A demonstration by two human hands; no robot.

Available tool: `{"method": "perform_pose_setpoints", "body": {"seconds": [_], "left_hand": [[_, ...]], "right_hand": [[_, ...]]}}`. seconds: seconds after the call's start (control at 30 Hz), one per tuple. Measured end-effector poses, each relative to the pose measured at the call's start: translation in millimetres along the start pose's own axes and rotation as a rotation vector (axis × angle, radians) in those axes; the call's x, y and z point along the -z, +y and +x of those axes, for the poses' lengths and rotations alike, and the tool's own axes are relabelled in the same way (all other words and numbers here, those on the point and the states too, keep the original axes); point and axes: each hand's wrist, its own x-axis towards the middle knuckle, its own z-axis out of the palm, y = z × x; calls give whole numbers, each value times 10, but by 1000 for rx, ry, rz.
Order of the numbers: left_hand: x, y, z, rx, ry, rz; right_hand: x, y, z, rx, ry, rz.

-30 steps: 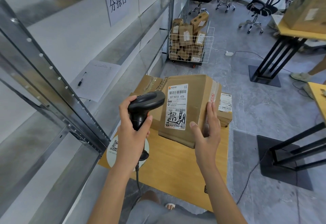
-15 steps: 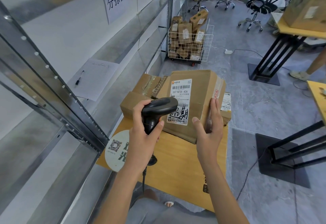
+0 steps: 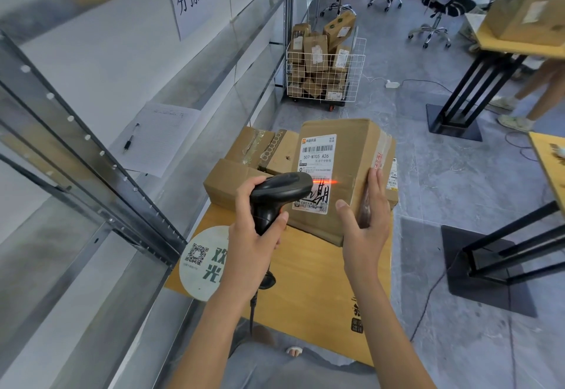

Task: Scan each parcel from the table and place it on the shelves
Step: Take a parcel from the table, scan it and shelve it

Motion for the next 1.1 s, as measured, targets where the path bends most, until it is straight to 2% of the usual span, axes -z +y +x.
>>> {"method": "perform_pose_setpoints", "body": {"seconds": [1.1], "left_hand": [[-1, 37, 119, 16, -9, -22]], "right_hand": [[-64, 30, 85, -8, -4, 19]]}}
